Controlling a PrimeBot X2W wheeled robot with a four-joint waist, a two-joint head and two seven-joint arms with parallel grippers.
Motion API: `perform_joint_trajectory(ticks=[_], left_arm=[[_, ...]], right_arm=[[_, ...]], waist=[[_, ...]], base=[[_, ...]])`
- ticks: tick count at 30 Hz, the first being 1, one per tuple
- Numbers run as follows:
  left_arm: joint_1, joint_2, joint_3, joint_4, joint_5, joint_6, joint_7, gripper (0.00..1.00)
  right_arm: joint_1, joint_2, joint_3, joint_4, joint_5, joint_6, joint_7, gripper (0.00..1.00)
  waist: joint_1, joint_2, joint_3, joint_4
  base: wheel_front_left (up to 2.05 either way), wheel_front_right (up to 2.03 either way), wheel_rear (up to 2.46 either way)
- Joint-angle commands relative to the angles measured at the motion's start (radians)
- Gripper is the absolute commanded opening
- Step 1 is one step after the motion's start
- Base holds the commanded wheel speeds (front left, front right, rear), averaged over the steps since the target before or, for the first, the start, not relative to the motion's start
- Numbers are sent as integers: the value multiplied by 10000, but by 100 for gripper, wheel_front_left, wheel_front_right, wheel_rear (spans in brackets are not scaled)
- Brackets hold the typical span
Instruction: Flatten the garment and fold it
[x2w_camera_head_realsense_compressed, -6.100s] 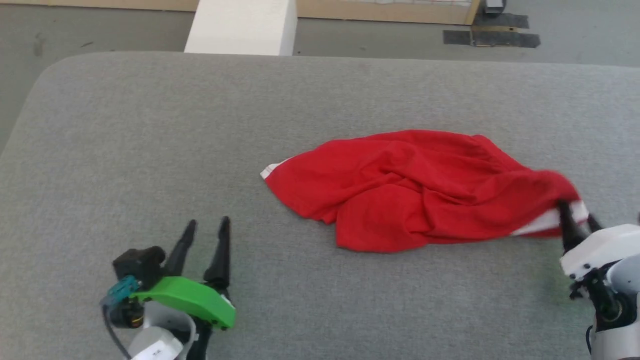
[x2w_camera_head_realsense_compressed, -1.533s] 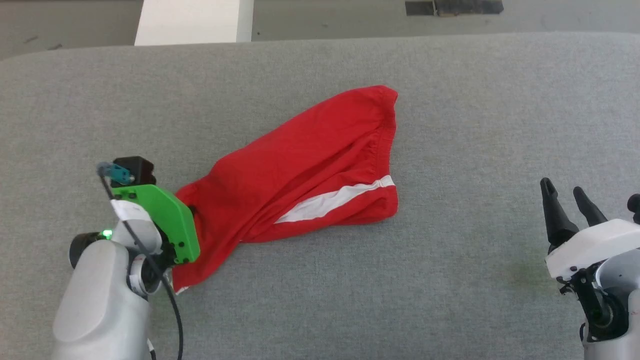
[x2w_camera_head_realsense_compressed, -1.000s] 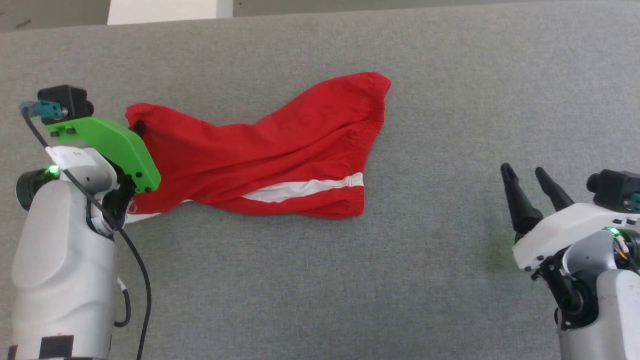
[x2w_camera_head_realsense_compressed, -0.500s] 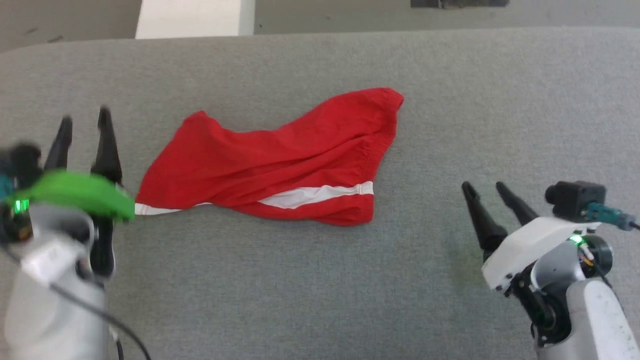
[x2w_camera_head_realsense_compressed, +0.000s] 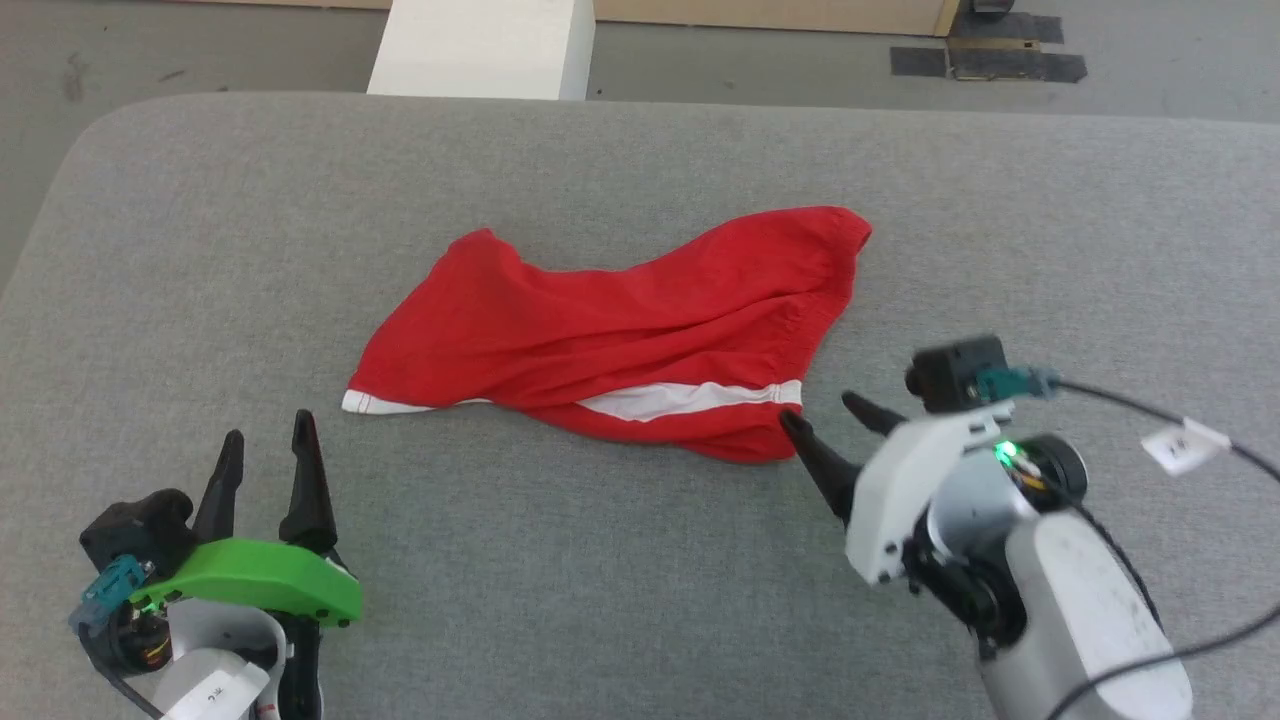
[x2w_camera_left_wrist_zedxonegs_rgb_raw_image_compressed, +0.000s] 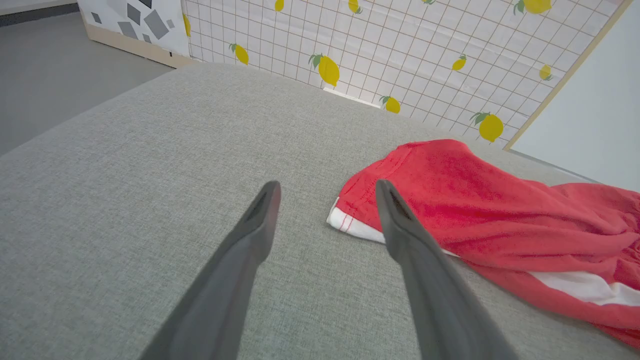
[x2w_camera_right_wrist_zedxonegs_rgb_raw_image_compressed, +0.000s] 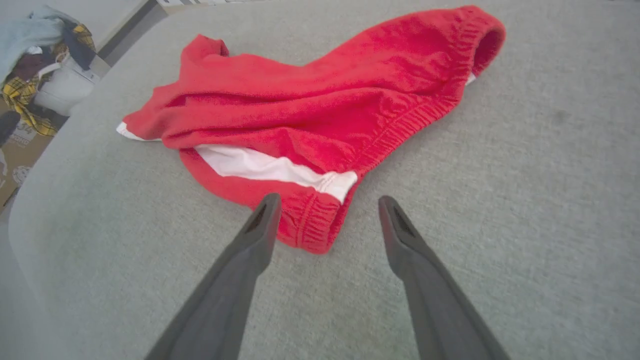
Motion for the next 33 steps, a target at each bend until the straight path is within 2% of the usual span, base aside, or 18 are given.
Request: perform_joint_trajectory(ticks=[1,4,10,11,12,13,14,20,28,33], left_arm=[[75,-46,-54,-131,-12,66,41,100],[-82,-81,-179,-281,-63,51,168,100],[-212,-117,-270,-276,-144,17,188,100],[-213,-123,-281,-265,-157,15,183,100],[-214,-123,-289,-258,-165,13,177,100],[-213,-117,-299,-250,-168,11,170,100],[-210,-111,-307,-246,-171,11,169,100],[-267,-11,-481,-228,-166,-70,389,100],[-1263,603,-1101,621,-172,-268,2651,100],[-2048,1020,-1203,1518,-59,-293,3305,100]], right_arm=[[-470,-12,87,336,-75,-15,146,100],[-1339,-12,223,1380,-463,-15,812,100],[-1875,-12,638,1916,-403,-15,784,100],[-1931,-12,697,2006,-356,-15,805,78],[-1979,-12,743,2043,-348,-15,772,38],[-2029,-12,774,2079,-335,-15,714,5],[-2062,-12,792,2110,-317,-15,686,0],[-2184,-12,856,2074,-208,-15,424,0],[-2072,-12,1052,1674,64,-15,304,0],[-2071,-12,1216,1519,200,-15,301,0]], waist=[[0,0,124,132],[0,0,371,372],[0,0,586,534],[0,0,604,544],[0,0,614,546],[0,0,619,545],[0,0,624,541],[0,0,596,418],[0,0,704,79],[0,0,861,-115]], base=[[0,0,0],[0,0,0],[0,0,0],[0,0,0],[0,0,0],[0,0,0],[0,0,0],[0,0,0],[0,0,0],[0,0,0]])
